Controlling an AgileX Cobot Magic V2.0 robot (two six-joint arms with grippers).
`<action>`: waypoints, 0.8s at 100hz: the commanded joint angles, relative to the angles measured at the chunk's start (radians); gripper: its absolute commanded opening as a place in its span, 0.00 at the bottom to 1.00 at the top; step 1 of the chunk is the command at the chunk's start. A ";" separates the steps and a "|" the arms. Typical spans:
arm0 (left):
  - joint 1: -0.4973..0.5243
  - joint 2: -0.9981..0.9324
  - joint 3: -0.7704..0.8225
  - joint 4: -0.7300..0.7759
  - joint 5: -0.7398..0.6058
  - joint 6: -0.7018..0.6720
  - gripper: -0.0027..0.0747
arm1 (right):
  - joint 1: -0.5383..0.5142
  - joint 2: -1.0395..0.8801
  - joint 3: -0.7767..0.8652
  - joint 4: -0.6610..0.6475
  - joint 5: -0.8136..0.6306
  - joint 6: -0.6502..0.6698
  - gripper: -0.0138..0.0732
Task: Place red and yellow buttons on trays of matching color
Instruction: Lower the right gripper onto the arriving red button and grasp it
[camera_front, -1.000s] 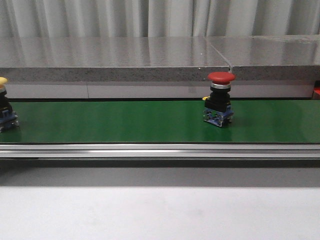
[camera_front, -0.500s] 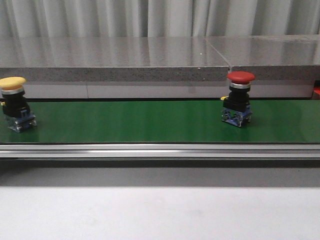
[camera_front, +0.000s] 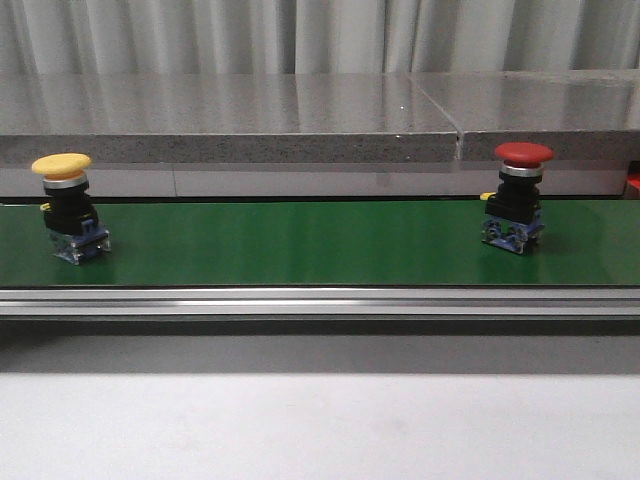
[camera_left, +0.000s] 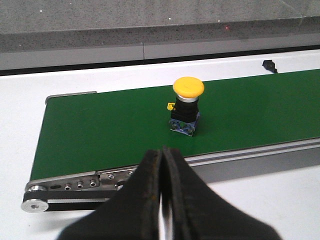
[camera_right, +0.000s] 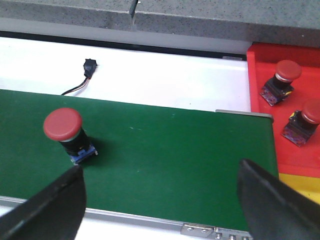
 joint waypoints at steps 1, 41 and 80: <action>-0.004 0.008 -0.025 -0.027 -0.069 -0.010 0.01 | 0.001 0.000 -0.028 0.035 -0.055 -0.005 0.89; -0.004 0.008 -0.025 -0.027 -0.069 -0.010 0.01 | 0.004 0.267 -0.193 0.040 0.159 -0.005 0.89; -0.004 0.008 -0.025 -0.027 -0.069 -0.010 0.01 | 0.095 0.524 -0.280 0.040 0.136 -0.021 0.89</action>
